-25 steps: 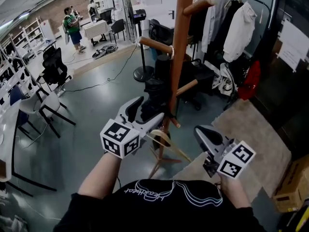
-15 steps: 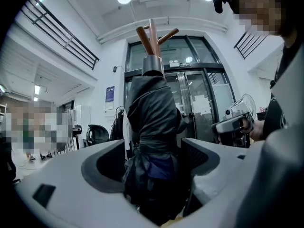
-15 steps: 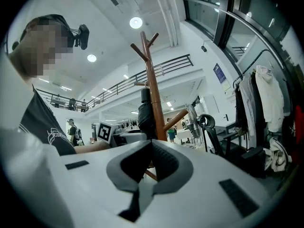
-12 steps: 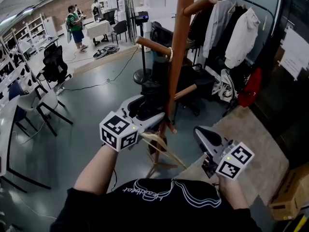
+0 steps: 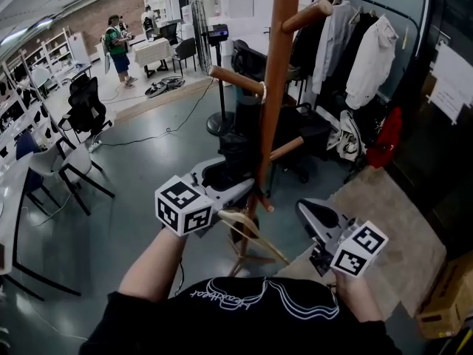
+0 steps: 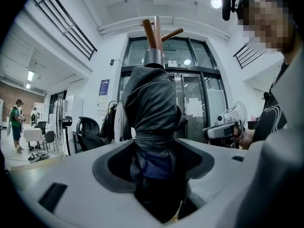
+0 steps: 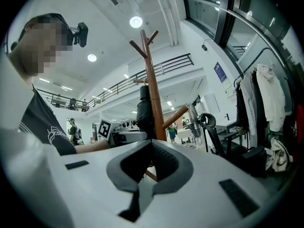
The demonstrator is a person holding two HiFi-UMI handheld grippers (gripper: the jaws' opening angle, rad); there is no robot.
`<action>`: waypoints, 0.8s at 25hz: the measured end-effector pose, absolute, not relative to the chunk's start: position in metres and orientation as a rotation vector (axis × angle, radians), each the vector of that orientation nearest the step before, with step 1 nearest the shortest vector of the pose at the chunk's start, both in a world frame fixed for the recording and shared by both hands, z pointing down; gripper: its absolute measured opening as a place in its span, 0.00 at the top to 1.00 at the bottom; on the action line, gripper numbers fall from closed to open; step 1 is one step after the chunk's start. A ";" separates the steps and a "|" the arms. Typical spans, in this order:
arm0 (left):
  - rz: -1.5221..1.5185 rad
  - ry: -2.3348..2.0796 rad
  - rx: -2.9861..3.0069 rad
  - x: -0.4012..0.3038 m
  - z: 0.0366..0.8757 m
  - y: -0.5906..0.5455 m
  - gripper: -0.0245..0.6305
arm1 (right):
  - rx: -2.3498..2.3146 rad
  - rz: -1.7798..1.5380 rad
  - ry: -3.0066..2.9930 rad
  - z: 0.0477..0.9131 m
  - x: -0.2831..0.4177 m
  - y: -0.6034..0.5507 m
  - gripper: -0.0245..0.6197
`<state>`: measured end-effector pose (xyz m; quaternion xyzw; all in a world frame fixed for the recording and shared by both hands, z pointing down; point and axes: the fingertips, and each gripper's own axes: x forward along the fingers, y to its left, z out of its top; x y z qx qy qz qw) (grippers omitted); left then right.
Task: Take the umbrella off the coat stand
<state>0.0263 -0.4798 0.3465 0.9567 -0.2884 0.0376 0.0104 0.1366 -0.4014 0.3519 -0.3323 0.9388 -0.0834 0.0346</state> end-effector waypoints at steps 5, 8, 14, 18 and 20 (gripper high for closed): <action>0.120 -0.890 2.982 0.026 0.347 -0.477 0.60 | -1.038 -0.265 2.890 0.358 0.138 -0.403 0.96; 0.110 -0.889 2.972 0.025 0.346 -0.476 0.61 | -1.052 -0.256 2.901 0.358 0.138 -0.404 0.96; 0.076 -0.890 2.952 0.023 0.343 -0.473 0.62 | -1.072 -0.262 2.901 0.358 0.140 -0.402 0.96; 0.054 -0.906 2.941 0.018 0.340 -0.472 0.62 | -1.068 -0.258 2.906 0.356 0.139 -0.399 0.96; 0.037 -0.916 2.937 0.015 0.336 -0.471 0.62 | -1.068 -0.259 2.905 0.355 0.139 -0.397 0.96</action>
